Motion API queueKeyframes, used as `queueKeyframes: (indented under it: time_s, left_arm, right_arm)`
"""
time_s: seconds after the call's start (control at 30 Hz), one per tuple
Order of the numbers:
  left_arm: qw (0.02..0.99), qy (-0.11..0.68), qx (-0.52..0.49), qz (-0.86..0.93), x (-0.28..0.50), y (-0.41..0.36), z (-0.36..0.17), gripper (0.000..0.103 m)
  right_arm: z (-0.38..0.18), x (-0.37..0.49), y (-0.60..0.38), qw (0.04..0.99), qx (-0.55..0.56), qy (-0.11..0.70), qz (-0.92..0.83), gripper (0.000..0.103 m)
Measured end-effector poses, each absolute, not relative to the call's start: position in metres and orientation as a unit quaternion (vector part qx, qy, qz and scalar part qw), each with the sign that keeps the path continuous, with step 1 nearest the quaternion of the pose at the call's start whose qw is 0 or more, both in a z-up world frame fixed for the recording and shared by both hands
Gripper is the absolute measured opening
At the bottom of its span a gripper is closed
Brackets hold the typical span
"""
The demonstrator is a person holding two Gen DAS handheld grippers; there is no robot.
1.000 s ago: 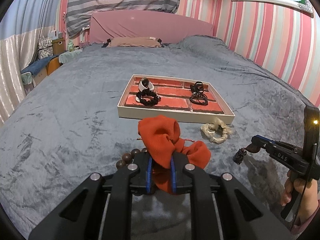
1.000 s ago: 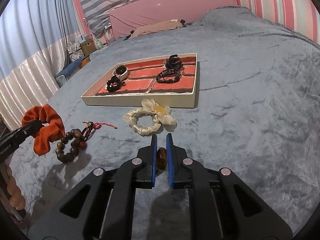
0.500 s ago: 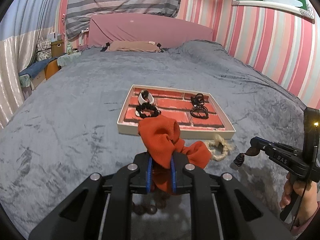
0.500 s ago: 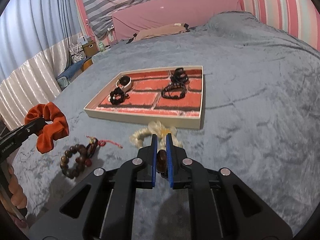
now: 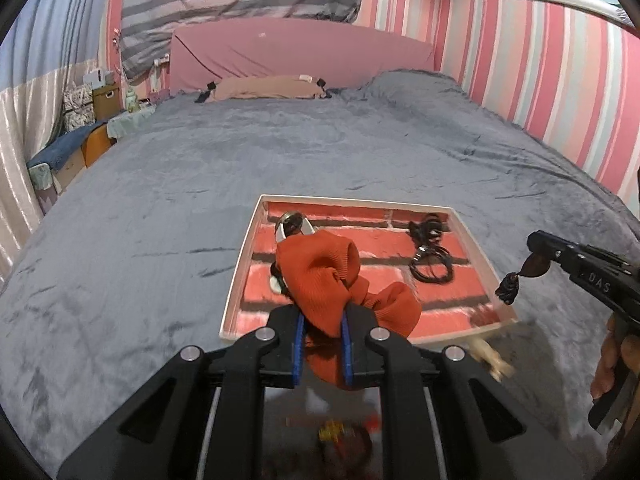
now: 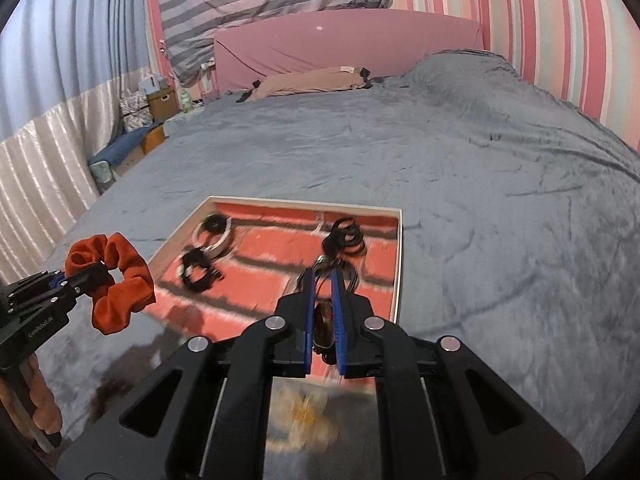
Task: Organize jewelry
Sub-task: 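Carry the orange scrunchie with the left tool while the right tool carries the pendant to the tray, then open the left tool over the tray while the right tool releases the pendant there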
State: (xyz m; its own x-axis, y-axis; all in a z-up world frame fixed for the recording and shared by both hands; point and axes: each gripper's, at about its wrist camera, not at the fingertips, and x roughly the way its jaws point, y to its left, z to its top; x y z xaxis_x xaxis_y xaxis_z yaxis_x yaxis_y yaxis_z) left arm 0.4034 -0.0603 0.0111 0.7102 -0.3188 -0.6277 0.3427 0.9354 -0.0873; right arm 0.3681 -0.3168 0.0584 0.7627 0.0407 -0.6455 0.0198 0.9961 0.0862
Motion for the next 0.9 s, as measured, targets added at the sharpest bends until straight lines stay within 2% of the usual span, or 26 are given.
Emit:
queueKeyframes:
  time_s: [0.4, 0.6, 0.67, 0.9]
  left_arm:
    - [0.915, 0.378, 0.038, -0.140, 0.509, -0.065, -0.044, 0.015]
    - [0.912, 0.388, 0.056, -0.125, 0.533, -0.063, -0.059, 0.015]
    - [0.908, 0.396, 0.057, -0.127, 0.538, -0.063, -0.063, 0.015]
    - [0.903, 0.409, 0.065, -0.114, 0.540, -0.054, -0.074, 0.021]
  right_arm:
    - [0.014, 0.446, -0.325, 0.935, 0.042, 0.350, -0.029, 0.009]
    - [-0.014, 0.453, -0.325, 0.925, 0.044, 0.375, -0.043, 0.008]
    - [-0.023, 0.452, -0.323, 0.921, 0.044, 0.386, -0.044, 0.001]
    - [-0.045, 0.458, -0.321, 0.907, 0.036, 0.416, -0.050, 0.002]
